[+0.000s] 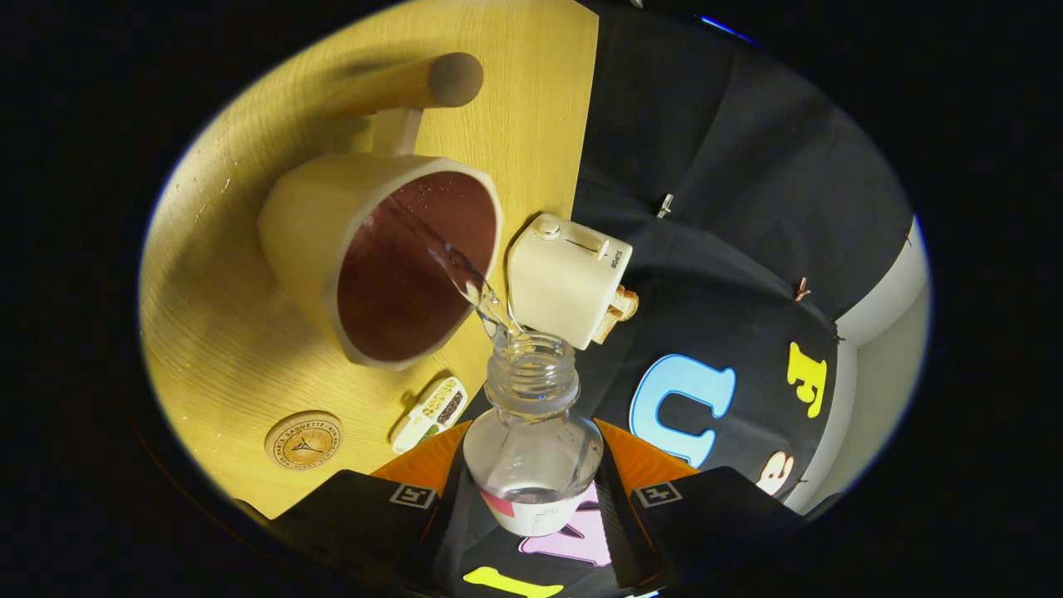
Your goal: Take the bottle from table, then pour the juice into the cup, finally place the bottle on the coaster
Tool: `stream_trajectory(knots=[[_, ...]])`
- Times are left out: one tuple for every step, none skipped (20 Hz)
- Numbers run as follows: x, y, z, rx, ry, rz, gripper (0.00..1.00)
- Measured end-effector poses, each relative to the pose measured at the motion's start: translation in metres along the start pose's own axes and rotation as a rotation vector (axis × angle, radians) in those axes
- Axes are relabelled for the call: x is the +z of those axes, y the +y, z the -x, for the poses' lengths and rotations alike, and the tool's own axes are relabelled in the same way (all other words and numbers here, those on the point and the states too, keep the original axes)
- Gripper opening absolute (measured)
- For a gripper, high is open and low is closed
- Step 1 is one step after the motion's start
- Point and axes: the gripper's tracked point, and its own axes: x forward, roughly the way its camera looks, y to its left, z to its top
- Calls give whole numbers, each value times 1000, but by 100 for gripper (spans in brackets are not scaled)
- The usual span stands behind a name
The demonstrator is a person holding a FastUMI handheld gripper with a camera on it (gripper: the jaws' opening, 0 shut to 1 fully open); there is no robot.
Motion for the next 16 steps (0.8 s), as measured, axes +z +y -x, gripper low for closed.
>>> stream_trajectory(knots=[[1, -3, 0, -6, -9, 12, 71], [2, -6, -1, -12, -16, 24, 71], [2, -8, -1, -15, -21, 33, 71], [2, -11, -3, -19, -25, 42, 71], [1, -14, -2, -21, -29, 53, 71], [2, -14, -3, -23, -33, 63, 71], [2, -16, -4, -25, -36, 71, 71], [3, -19, -3, -30, -43, 82, 71], [4, -21, -2, -34, -50, 93, 71], [6, -24, -4, -39, -56, 106, 71], [6, -25, -4, -41, -61, 116, 71], [6, -24, -4, -42, -63, 125, 71], [5, -24, -3, -42, -64, 133, 71], [5, -24, -3, -42, -65, 140, 71], [4, -23, -2, -40, -65, 145, 71], [5, -23, -3, -37, -66, 150, 71]])
